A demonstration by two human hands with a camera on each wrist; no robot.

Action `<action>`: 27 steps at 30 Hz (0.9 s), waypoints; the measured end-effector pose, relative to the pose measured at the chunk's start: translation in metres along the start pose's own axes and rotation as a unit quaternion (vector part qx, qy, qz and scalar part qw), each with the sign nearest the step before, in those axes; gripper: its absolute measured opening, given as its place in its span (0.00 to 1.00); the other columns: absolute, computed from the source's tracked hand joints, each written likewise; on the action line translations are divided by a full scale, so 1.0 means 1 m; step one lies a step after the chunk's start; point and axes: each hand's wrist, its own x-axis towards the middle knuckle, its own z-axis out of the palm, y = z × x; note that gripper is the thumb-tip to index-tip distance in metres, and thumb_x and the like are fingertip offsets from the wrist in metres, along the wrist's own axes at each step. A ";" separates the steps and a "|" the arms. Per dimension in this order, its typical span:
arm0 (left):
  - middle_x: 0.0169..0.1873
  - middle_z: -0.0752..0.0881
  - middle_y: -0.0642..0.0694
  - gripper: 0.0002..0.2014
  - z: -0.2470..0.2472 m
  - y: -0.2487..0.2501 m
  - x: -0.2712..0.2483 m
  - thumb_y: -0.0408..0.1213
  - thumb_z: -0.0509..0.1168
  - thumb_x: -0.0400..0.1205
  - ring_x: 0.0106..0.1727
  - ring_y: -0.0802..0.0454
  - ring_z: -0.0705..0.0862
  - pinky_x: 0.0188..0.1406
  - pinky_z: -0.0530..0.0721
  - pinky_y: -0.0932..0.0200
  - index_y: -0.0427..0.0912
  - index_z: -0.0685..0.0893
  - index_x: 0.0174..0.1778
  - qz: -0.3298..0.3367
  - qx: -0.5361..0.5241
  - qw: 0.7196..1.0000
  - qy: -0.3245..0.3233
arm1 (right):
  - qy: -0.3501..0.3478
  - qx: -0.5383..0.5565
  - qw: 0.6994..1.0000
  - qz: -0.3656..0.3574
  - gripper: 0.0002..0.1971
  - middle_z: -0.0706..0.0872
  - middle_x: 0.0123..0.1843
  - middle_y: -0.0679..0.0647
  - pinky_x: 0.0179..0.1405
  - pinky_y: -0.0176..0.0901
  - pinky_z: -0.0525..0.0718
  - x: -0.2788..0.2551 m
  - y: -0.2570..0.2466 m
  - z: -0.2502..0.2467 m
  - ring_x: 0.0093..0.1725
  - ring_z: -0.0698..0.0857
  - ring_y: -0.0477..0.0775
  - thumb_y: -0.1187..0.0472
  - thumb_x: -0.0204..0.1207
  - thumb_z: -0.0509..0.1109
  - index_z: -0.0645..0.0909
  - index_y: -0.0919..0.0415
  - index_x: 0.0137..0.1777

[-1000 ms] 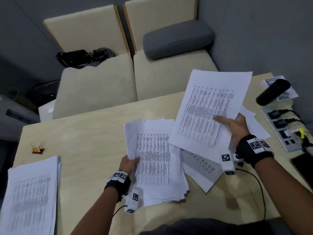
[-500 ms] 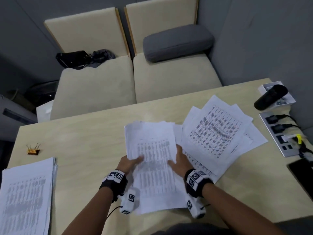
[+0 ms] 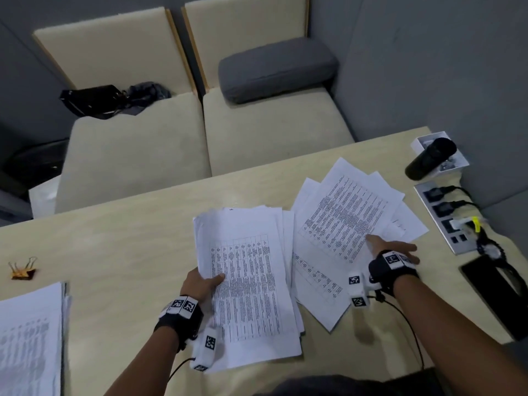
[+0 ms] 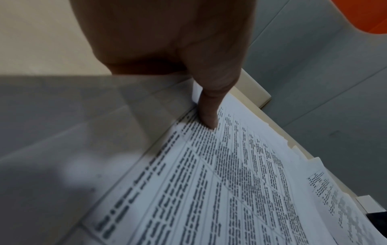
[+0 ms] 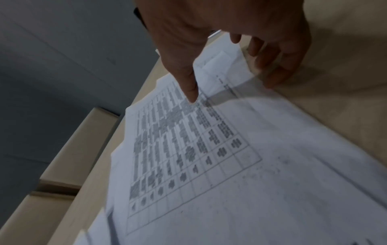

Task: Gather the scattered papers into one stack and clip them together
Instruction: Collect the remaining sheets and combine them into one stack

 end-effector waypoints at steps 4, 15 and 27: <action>0.39 0.93 0.43 0.28 -0.002 0.013 -0.007 0.54 0.81 0.59 0.41 0.40 0.91 0.47 0.90 0.38 0.43 0.86 0.49 0.009 0.014 1.000 0.003 | -0.025 -0.007 0.999 -0.033 0.67 0.48 0.86 0.63 0.80 0.67 0.58 -0.007 -0.016 0.021 0.84 0.54 0.68 0.36 0.62 0.78 0.34 0.63 0.84; 0.42 0.93 0.45 0.37 -0.005 -0.001 0.009 0.64 0.78 0.52 0.43 0.42 0.92 0.48 0.90 0.39 0.45 0.86 0.52 0.017 0.042 0.999 -0.025 | 0.041 0.010 0.998 -0.039 0.70 0.46 0.84 0.67 0.74 0.72 0.64 -0.030 -0.015 0.058 0.81 0.55 0.75 0.47 0.55 0.87 0.37 0.58 0.84; 0.44 0.92 0.40 0.26 -0.004 0.015 -0.001 0.49 0.81 0.64 0.45 0.40 0.90 0.52 0.88 0.39 0.40 0.86 0.53 0.021 0.052 0.998 -0.015 | 0.056 0.098 0.993 -0.046 0.50 0.67 0.78 0.68 0.73 0.61 0.71 -0.011 0.000 0.050 0.78 0.68 0.68 0.62 0.71 0.78 0.46 0.63 0.83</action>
